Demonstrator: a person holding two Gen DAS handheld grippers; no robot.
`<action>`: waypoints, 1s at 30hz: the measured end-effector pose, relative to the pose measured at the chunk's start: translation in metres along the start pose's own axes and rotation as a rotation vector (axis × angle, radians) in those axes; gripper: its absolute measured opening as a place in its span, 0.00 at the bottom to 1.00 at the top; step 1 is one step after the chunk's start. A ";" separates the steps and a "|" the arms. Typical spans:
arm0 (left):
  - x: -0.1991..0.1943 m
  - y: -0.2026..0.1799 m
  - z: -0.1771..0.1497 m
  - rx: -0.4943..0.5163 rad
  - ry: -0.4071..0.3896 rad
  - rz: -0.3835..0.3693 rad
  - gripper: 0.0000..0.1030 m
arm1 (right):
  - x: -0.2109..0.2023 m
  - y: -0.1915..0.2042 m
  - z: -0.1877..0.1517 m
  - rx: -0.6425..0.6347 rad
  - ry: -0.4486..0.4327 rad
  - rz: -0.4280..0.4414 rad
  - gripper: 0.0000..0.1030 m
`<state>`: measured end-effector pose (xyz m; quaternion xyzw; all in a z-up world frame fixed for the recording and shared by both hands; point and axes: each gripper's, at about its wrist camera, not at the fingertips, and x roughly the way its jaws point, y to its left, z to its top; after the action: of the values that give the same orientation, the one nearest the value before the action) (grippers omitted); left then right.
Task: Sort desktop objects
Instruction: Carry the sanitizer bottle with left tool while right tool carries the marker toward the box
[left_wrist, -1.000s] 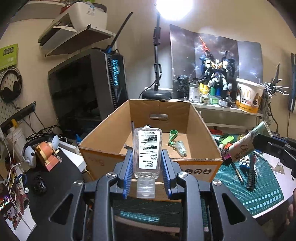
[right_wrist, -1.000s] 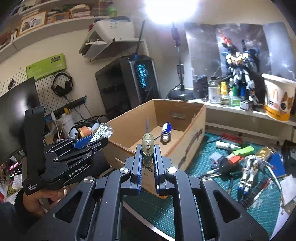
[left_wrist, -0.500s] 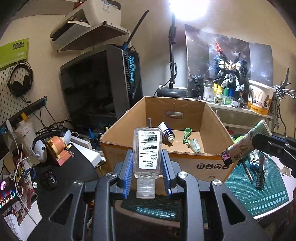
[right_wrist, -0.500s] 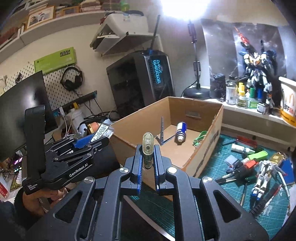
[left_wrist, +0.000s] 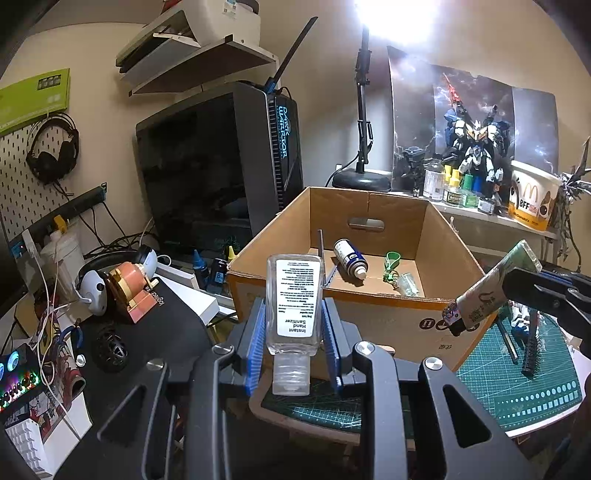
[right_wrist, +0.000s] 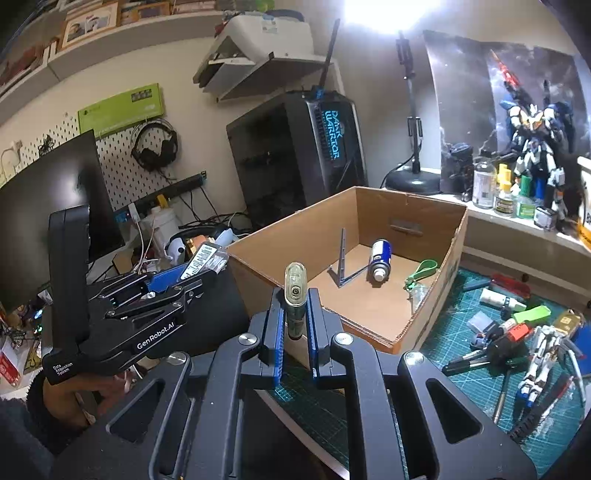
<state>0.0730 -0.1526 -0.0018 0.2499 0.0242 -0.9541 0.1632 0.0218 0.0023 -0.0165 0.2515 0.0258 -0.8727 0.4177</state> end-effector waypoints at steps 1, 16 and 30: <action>0.000 0.000 0.000 0.000 0.000 0.000 0.28 | 0.001 0.000 0.000 -0.001 0.001 0.001 0.10; 0.006 0.005 0.001 0.022 0.006 -0.023 0.28 | 0.000 0.000 0.001 0.001 0.000 -0.005 0.10; 0.007 -0.001 0.000 0.029 0.012 -0.028 0.28 | -0.001 -0.001 -0.001 0.001 0.004 -0.004 0.10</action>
<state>0.0668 -0.1535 -0.0048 0.2576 0.0150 -0.9551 0.1460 0.0218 0.0041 -0.0169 0.2535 0.0270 -0.8730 0.4157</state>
